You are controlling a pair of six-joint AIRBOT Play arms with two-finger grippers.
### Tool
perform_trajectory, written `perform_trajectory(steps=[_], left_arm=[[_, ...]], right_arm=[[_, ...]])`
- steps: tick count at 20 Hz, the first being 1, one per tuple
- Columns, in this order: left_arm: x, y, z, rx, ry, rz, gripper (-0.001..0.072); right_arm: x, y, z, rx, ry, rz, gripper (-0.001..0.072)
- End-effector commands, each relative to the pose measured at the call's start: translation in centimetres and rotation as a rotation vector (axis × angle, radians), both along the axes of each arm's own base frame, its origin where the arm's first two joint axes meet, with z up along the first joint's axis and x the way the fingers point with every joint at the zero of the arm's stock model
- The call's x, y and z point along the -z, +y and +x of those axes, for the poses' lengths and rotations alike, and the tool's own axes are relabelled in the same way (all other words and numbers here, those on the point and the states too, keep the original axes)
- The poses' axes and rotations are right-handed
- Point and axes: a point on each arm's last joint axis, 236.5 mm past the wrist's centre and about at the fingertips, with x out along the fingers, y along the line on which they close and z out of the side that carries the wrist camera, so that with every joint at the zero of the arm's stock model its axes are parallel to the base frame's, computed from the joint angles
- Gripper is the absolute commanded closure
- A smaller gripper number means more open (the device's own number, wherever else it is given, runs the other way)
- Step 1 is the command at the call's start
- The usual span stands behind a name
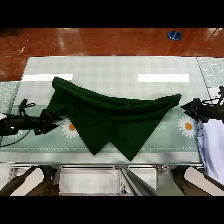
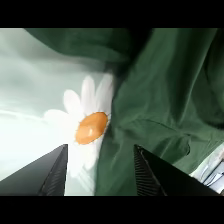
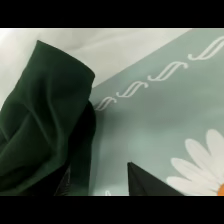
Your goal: Fold the shirts.
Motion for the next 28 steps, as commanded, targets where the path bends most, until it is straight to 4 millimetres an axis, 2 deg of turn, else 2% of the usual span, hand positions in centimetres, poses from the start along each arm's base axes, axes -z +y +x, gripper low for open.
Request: perform_trajectory(steps=[1, 5, 8, 9, 11, 17, 21, 26, 28], left_arm=[[1.1, -3.1, 0.6, 0.009, -0.026, -0.017, 0.0198], [3.0, -5.7, 1.6, 0.005, -0.006, -0.028, 0.0198], [4.3, -6.4, 2.0, -0.021, 0.047, -0.059, 0.0199], [4.4, -6.4, 2.4, -0.020, 0.050, -0.059, 0.0233], [4.0, -6.2, 3.4, 0.006, 0.006, -0.044, 0.0694], [1.2, -6.4, 6.2, 0.046, -0.082, -0.054, 0.0691], [1.0, -6.4, 6.4, 0.049, -0.087, -0.055, 0.0691], [1.0, -6.5, 6.4, 0.050, -0.086, -0.056, 0.0691], [1.0, -6.5, 6.4, 0.050, -0.086, -0.056, 0.0691]], right_arm=[[-0.2, 0.6, 0.0, -0.009, -0.011, 0.025, 0.0297], [-0.3, 1.0, -0.3, -0.018, -0.002, 0.039, 0.0297], [-0.3, 1.0, -0.3, -0.019, -0.001, 0.043, 0.0297], [-0.3, 1.0, -0.3, -0.017, -0.003, 0.044, 0.0297], [-0.4, 1.0, -0.2, -0.015, -0.004, 0.044, 0.0297], [0.7, -0.9, 0.9, 0.117, 0.019, 0.031, 0.0297], [0.8, -0.1, 2.8, 0.132, -0.024, 0.130, 0.0297], [0.5, -0.2, 5.2, 0.120, -0.063, 0.172, 0.0297], [0.5, 1.2, 6.2, 0.096, -0.079, 0.213, 0.0297]])
